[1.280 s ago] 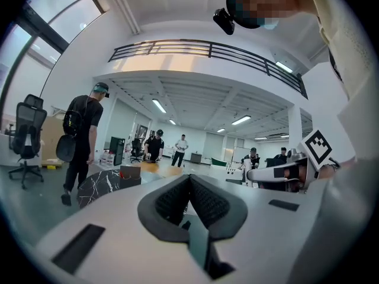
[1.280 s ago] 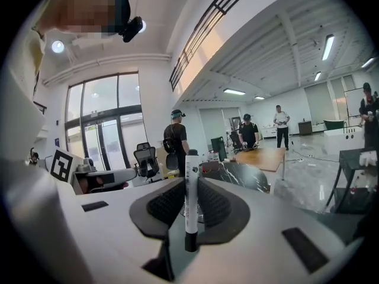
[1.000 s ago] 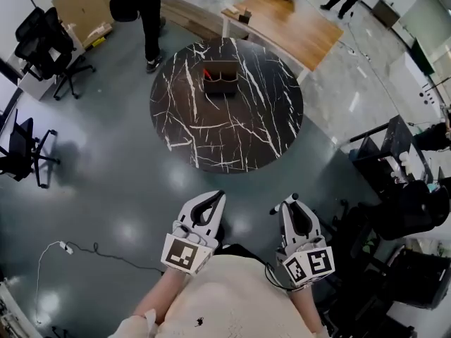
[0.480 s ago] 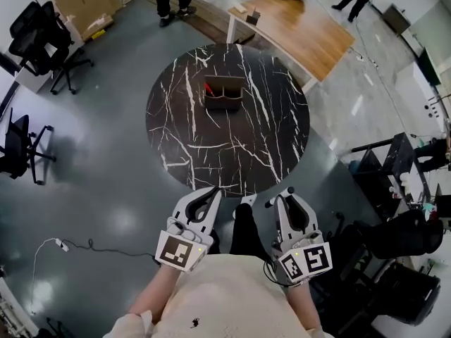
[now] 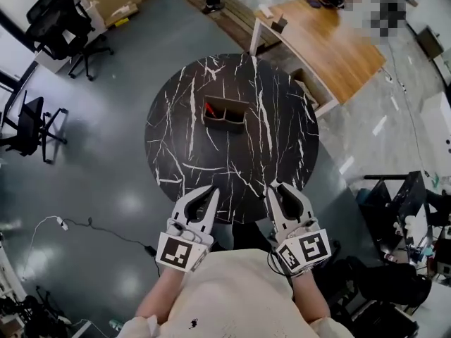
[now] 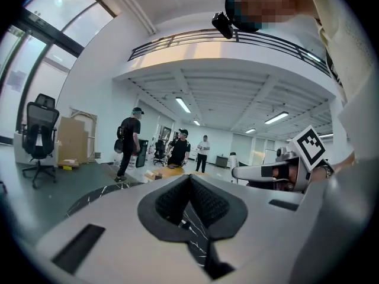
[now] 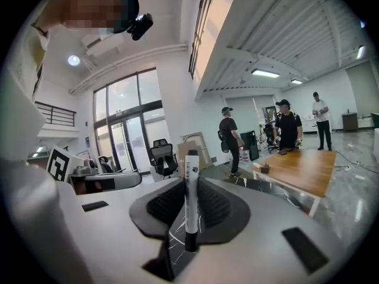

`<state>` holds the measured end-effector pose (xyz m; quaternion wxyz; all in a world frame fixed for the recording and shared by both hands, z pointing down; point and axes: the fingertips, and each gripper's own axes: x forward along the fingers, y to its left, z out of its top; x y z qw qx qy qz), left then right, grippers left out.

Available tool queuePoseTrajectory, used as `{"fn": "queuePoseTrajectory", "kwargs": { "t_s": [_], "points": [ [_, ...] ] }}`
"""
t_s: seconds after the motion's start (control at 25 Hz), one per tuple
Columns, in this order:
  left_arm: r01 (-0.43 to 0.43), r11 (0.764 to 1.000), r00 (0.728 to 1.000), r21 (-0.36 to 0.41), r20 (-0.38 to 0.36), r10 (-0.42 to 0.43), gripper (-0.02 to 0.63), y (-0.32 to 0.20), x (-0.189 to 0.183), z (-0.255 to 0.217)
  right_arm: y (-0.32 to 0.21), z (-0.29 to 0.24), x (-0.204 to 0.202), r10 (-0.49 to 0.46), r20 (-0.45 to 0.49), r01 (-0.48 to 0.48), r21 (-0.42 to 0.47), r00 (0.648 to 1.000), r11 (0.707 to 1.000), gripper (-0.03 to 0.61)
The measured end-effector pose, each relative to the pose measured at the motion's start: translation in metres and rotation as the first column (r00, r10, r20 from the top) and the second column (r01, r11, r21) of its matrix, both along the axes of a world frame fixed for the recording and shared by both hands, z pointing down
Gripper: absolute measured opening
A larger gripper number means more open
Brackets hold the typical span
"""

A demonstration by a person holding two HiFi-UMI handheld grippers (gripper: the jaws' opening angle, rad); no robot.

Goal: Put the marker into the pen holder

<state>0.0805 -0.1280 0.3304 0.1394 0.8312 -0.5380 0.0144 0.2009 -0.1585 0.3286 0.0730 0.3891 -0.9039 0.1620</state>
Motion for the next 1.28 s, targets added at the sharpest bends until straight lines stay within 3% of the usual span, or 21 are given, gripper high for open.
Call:
{"fn": "queuePoseTrajectory", "kwargs": {
  "t_s": [0.2, 0.44, 0.6, 0.88, 1.28],
  "points": [
    [0.095, 0.995, 0.995, -0.007, 0.028, -0.095, 0.008, -0.031, 0.015, 0.005, -0.056, 0.012, -0.005, -0.132, 0.007, 0.132, -0.007, 0.991, 0.991, 0.081],
    [0.190, 0.981, 0.981, -0.043, -0.020, -0.191, 0.008, -0.066, 0.006, 0.017, -0.113, 0.031, -0.029, -0.203, -0.005, 0.203, 0.000, 0.979, 0.979, 0.080],
    [0.184, 0.980, 0.982, -0.080, -0.018, -0.185, 0.008, -0.091, -0.004, 0.039, -0.148, 0.044, -0.051, -0.227, -0.036, 0.228, 0.029, 0.973, 0.973, 0.081],
    [0.114, 0.986, 0.993, -0.120, -0.030, -0.118, 0.008, -0.138, -0.016, 0.066, -0.195, 0.051, -0.089, -0.221, -0.079, 0.231, 0.167, 0.972, 0.959, 0.081],
    [0.112, 0.967, 0.991, -0.228, -0.050, -0.127, 0.008, -0.165, -0.049, 0.110, -0.241, 0.120, -0.127, -0.226, -0.096, 0.236, 0.116, 0.969, 0.965, 0.081]
  ]
}}
